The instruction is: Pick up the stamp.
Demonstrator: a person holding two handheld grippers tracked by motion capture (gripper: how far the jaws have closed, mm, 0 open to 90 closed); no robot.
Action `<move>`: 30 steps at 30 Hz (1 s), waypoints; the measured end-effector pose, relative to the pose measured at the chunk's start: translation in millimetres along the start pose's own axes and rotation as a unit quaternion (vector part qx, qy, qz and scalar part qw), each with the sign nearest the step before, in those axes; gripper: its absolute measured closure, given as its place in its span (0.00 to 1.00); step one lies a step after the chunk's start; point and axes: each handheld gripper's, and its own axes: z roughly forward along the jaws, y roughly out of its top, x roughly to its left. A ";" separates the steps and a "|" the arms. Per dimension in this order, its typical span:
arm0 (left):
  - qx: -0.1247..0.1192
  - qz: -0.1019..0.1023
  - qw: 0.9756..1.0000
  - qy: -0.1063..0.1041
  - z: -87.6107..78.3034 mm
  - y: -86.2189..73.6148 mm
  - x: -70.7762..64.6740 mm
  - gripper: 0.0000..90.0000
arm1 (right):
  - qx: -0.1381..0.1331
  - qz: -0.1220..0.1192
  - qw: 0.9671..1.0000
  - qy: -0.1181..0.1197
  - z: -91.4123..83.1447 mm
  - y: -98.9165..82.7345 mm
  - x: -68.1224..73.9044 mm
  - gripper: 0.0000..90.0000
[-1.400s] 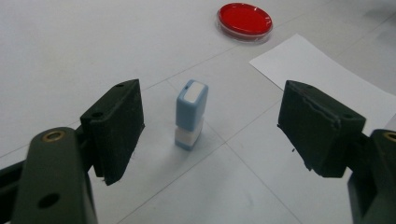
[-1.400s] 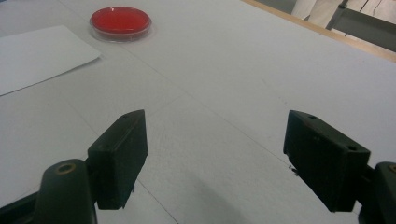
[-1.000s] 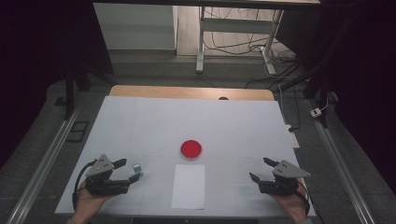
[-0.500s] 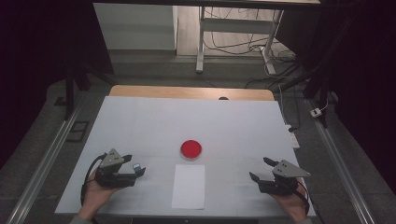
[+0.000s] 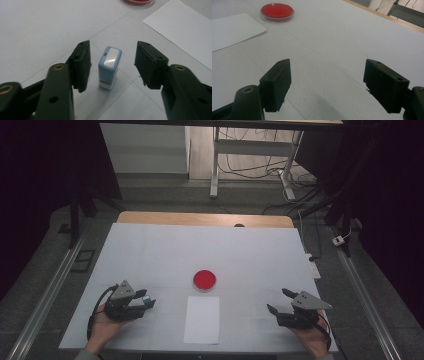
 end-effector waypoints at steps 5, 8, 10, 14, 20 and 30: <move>-0.001 0.006 1.000 0.000 -0.3 -1.4 0.6 0.63 | 0.001 0.002 1.000 -0.002 -0.3 -0.3 -0.3 0.25; 0.000 0.007 1.000 -0.001 -0.5 -2.3 1.1 0.66 | 0.001 0.002 1.000 -0.002 -0.4 -0.4 -0.3 0.25; 0.002 0.008 1.000 -0.001 -0.2 -2.8 1.9 0.67 | 0.002 0.002 1.000 -0.003 -0.5 -0.2 -0.4 0.25; 0.002 0.010 1.000 0.000 0.1 -3.7 2.9 0.75 | 0.001 0.001 1.000 -0.001 0.0 -0.2 -0.1 0.25; 0.000 0.009 1.000 -0.006 0.1 -3.8 3.8 0.83 | 0.001 0.001 1.000 -0.001 0.1 -0.1 -0.1 0.25; 0.000 0.005 1.000 -0.008 0.3 -3.4 3.9 0.84 | 0.000 0.002 1.000 -0.003 -0.4 0.4 -0.6 0.25</move>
